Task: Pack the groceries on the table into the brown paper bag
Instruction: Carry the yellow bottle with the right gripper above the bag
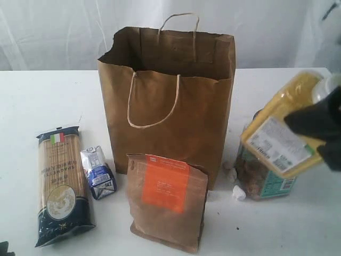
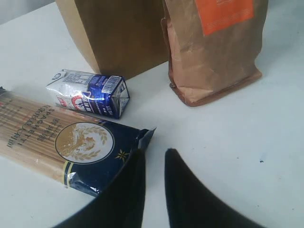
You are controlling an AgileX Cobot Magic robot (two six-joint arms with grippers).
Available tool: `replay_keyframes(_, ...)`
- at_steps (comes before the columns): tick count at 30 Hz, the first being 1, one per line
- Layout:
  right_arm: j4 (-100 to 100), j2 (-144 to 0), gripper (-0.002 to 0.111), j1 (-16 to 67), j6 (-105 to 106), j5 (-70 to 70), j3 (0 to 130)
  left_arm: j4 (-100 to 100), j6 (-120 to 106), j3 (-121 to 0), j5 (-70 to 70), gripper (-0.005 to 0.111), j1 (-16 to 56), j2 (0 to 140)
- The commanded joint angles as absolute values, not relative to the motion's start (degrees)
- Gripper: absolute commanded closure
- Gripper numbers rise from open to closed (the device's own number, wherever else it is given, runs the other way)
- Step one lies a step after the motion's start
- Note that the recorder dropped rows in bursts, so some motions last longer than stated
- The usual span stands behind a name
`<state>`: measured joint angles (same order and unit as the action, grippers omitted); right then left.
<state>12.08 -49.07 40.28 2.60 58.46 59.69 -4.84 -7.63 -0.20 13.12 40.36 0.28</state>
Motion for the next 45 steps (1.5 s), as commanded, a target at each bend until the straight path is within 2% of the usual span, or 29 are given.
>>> replay_keyframes(1, 18.2, -49.3, 0.108, 39.9, -0.4, 51.2, 65.3, -5.0, -7.7, 0.0, 13.4, 0.085, 40.7, 0.0)
replay_keyframes(10, 21.6, -56.9, 0.108, 39.9, -0.4, 48.8, 75.4, -5.0, -7.7, 0.0, 13.4, 0.085, 40.7, 0.0)
replay_keyframes(15, 23.9, -58.6, 0.108, 39.9, -2.9, 47.8, 75.6, -5.0, -7.7, 0.0, 13.4, 0.085, 40.7, 0.0)
replay_keyframes(26, 30.8, -58.3, 0.108, 39.9, -17.2, 33.5, 76.2, -5.0, -7.7, 0.0, 13.4, 0.085, 40.7, 0.0)
replay_keyframes(35, 31.1, -59.0, 0.108, 39.9, -19.1, 25.6, 76.2, -5.0, -7.7, 0.0, 13.4, 0.085, 40.7, 0.0)
replay_keyframes(45, 31.1, -64.4, 0.108, 39.9, -21.1, 22.7, 76.2, -5.0, -7.7, 0.0, 13.4, 0.085, 40.7, 0.0)
